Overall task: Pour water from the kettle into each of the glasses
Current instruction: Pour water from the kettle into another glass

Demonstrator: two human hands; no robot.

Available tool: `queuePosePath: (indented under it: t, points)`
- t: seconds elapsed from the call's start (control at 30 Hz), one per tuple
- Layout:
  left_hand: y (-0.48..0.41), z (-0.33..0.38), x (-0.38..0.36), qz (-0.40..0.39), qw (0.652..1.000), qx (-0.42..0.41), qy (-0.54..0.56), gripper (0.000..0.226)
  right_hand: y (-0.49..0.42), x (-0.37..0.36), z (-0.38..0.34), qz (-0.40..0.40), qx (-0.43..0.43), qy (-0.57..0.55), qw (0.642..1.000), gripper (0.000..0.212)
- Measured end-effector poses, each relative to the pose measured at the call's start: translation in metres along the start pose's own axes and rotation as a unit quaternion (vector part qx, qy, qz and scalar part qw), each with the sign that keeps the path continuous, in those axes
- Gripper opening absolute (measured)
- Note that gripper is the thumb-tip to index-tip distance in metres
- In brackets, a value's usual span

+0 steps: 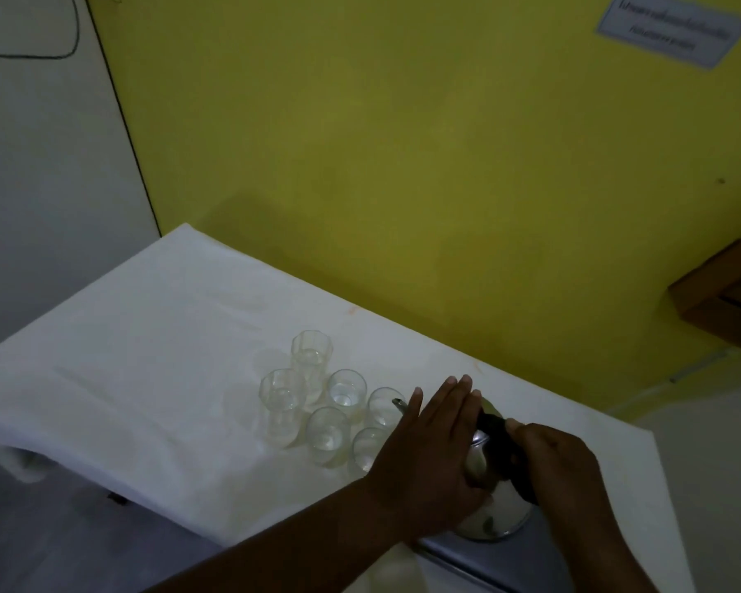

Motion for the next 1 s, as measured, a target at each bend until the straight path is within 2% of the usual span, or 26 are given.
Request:
queuePosePath:
  t: [0.17, 0.37, 1.0]
  points:
    - [-0.012, -0.001, -0.005, 0.012, 0.998, 0.003, 0.054, 0.097, -0.009, 0.008, -0.007, 0.021, 0.018, 0.050, 0.998, 0.047]
    - [-0.022, -0.002, -0.013, 0.000, 0.998, -0.005, 0.069, 0.102, -0.021, 0.016, -0.007, 0.027, 0.022, 0.102, 0.994, 0.049]
    - [-0.029, 0.007, -0.011, -0.001, 0.995, -0.024, 0.093, 0.104, -0.014, 0.030, -0.010, 0.051, 0.039, 0.133, 0.989, 0.050]
Point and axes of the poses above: each hand's wrist, its own y-axis away from the middle knuckle, its own x-axis out of the back of the hand, z = x × y, the point moved 1 cm from there along -y, towards the middle knuckle, and after that the axes turned 9 degrees about -x, right-handed, at the moved point
